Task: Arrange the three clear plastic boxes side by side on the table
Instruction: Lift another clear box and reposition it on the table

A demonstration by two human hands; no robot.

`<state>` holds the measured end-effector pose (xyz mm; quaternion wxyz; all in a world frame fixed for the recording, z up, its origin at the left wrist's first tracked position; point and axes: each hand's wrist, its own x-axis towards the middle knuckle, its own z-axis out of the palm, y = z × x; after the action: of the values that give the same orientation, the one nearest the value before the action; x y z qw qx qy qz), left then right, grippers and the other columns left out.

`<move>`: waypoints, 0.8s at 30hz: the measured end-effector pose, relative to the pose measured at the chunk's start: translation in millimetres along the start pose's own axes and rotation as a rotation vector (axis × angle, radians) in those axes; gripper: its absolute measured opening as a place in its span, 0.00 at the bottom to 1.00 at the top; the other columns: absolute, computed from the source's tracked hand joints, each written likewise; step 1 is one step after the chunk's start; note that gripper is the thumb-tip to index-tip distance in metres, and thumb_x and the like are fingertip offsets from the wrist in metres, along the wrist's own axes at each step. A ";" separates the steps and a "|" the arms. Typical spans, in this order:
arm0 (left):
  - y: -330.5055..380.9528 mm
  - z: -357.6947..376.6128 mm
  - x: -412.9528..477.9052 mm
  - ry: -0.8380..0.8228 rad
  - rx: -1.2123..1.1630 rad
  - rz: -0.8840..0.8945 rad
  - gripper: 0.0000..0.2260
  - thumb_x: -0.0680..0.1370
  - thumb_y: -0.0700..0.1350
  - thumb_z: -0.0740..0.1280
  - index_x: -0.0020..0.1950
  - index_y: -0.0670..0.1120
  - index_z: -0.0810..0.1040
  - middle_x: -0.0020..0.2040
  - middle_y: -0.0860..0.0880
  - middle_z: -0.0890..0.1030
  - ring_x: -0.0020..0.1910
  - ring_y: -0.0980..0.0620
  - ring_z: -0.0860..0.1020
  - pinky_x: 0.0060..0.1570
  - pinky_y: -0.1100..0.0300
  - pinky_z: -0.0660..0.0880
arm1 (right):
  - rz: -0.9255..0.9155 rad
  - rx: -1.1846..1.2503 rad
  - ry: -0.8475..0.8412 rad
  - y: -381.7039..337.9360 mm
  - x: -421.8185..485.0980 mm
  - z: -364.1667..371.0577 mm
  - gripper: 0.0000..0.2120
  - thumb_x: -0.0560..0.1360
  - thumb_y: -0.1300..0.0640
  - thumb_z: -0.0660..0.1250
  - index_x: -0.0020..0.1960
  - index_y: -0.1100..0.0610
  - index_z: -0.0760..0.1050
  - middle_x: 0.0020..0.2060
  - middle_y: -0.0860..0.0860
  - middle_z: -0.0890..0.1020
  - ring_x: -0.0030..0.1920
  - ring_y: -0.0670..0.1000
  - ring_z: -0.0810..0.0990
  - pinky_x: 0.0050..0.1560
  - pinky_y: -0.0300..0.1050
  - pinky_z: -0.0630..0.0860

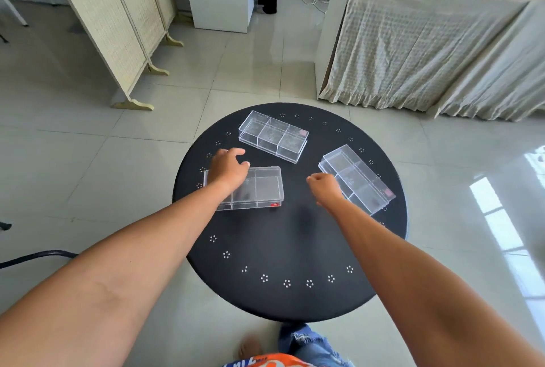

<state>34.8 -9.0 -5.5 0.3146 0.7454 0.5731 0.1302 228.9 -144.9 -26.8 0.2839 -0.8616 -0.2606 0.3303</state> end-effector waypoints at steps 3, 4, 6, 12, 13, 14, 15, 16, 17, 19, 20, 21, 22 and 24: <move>24.6 13.7 -4.4 -0.064 -0.001 0.101 0.15 0.76 0.48 0.65 0.63 0.54 0.78 0.66 0.46 0.75 0.63 0.45 0.75 0.60 0.53 0.72 | 0.021 0.035 0.071 19.8 -7.2 -20.2 0.08 0.74 0.58 0.60 0.37 0.58 0.71 0.32 0.54 0.69 0.35 0.54 0.67 0.38 0.44 0.70; 32.7 19.1 -5.8 -0.092 0.003 0.132 0.15 0.76 0.48 0.65 0.62 0.54 0.79 0.64 0.46 0.76 0.62 0.46 0.76 0.60 0.54 0.72 | 0.025 0.054 0.103 27.3 -10.2 -27.1 0.08 0.74 0.57 0.61 0.40 0.59 0.75 0.33 0.53 0.72 0.36 0.54 0.70 0.38 0.43 0.70; 48.6 31.3 -8.2 -0.147 -0.003 0.182 0.15 0.75 0.47 0.65 0.61 0.53 0.79 0.62 0.47 0.78 0.60 0.47 0.77 0.57 0.56 0.73 | 0.035 0.099 0.150 42.2 -18.6 -41.3 0.07 0.74 0.55 0.62 0.47 0.52 0.79 0.38 0.49 0.78 0.39 0.53 0.75 0.36 0.39 0.70; 91.1 71.6 -11.0 -0.292 0.025 0.255 0.18 0.74 0.48 0.67 0.64 0.53 0.78 0.62 0.49 0.79 0.59 0.49 0.77 0.55 0.57 0.71 | 0.102 0.149 0.392 94.4 -30.3 -80.4 0.15 0.70 0.46 0.67 0.55 0.49 0.76 0.50 0.48 0.82 0.52 0.52 0.81 0.51 0.46 0.76; 97.2 79.9 -9.6 -0.325 0.038 0.257 0.19 0.74 0.49 0.67 0.65 0.53 0.76 0.63 0.48 0.78 0.60 0.48 0.77 0.57 0.56 0.71 | 0.109 0.139 0.420 105.7 -29.6 -86.2 0.19 0.69 0.44 0.68 0.57 0.49 0.74 0.54 0.50 0.80 0.55 0.52 0.80 0.55 0.47 0.75; 102.8 88.2 -7.9 -0.355 0.052 0.253 0.21 0.73 0.50 0.68 0.67 0.53 0.75 0.65 0.47 0.76 0.62 0.48 0.76 0.58 0.55 0.71 | 0.123 0.129 0.437 116.9 -28.4 -91.6 0.24 0.69 0.42 0.70 0.61 0.50 0.72 0.57 0.51 0.78 0.59 0.53 0.78 0.58 0.47 0.73; 107.5 96.6 -5.7 -0.385 0.060 0.237 0.24 0.73 0.50 0.69 0.69 0.53 0.73 0.67 0.46 0.75 0.63 0.47 0.76 0.60 0.55 0.70 | 0.145 0.116 0.440 127.6 -26.7 -96.5 0.30 0.67 0.41 0.72 0.64 0.51 0.70 0.59 0.52 0.75 0.62 0.53 0.75 0.61 0.48 0.71; 111.9 105.5 -3.6 -0.417 0.061 0.215 0.26 0.72 0.51 0.70 0.70 0.52 0.71 0.70 0.46 0.73 0.65 0.47 0.75 0.61 0.54 0.70 | 0.172 0.098 0.428 137.5 -24.7 -100.7 0.37 0.65 0.40 0.74 0.69 0.51 0.66 0.62 0.53 0.73 0.66 0.54 0.72 0.65 0.49 0.70; 114.3 112.6 -2.0 -0.448 0.054 0.191 0.29 0.72 0.51 0.71 0.72 0.52 0.69 0.71 0.45 0.71 0.67 0.46 0.73 0.63 0.53 0.69 | 0.197 0.078 0.397 145.2 -23.4 -102.8 0.45 0.64 0.39 0.75 0.74 0.52 0.61 0.66 0.54 0.70 0.70 0.55 0.69 0.68 0.51 0.67; 121.4 128.6 3.6 -0.503 0.030 0.149 0.34 0.70 0.51 0.72 0.75 0.51 0.64 0.74 0.44 0.67 0.70 0.45 0.70 0.66 0.52 0.68 | 0.234 0.046 0.326 159.1 -16.9 -106.4 0.59 0.60 0.36 0.76 0.80 0.52 0.48 0.71 0.56 0.65 0.74 0.56 0.63 0.73 0.53 0.63; 124.9 135.9 7.1 -0.523 0.012 0.131 0.37 0.70 0.51 0.73 0.76 0.50 0.62 0.75 0.44 0.66 0.71 0.45 0.69 0.68 0.51 0.67 | 0.244 0.025 0.297 164.6 -13.3 -107.3 0.63 0.58 0.35 0.76 0.80 0.51 0.44 0.73 0.56 0.63 0.75 0.56 0.61 0.73 0.54 0.62; 128.2 143.2 10.6 -0.538 -0.005 0.116 0.39 0.69 0.50 0.74 0.77 0.49 0.60 0.76 0.44 0.65 0.72 0.45 0.67 0.68 0.51 0.66 | 0.250 0.003 0.268 169.9 -9.9 -107.8 0.66 0.56 0.33 0.76 0.80 0.50 0.40 0.74 0.56 0.61 0.76 0.56 0.61 0.73 0.53 0.62; 130.2 148.6 14.0 -0.544 -0.018 0.109 0.41 0.68 0.50 0.74 0.77 0.48 0.59 0.76 0.44 0.65 0.73 0.44 0.66 0.69 0.51 0.66 | 0.245 -0.013 0.234 173.1 -7.4 -107.1 0.68 0.54 0.31 0.75 0.80 0.48 0.38 0.76 0.55 0.59 0.77 0.56 0.60 0.73 0.53 0.61; 135.7 160.7 20.9 -0.554 -0.034 0.091 0.44 0.67 0.50 0.75 0.78 0.48 0.56 0.77 0.45 0.64 0.74 0.45 0.65 0.69 0.52 0.64 | 0.221 -0.012 0.158 180.3 0.4 -105.6 0.71 0.49 0.29 0.73 0.79 0.46 0.35 0.79 0.52 0.54 0.79 0.53 0.56 0.75 0.53 0.60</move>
<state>235.3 -60.5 -48.5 0.4657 0.7720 0.4290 -0.0547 352.0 -304.9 -80.7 0.2601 -0.9102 -0.1430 0.2889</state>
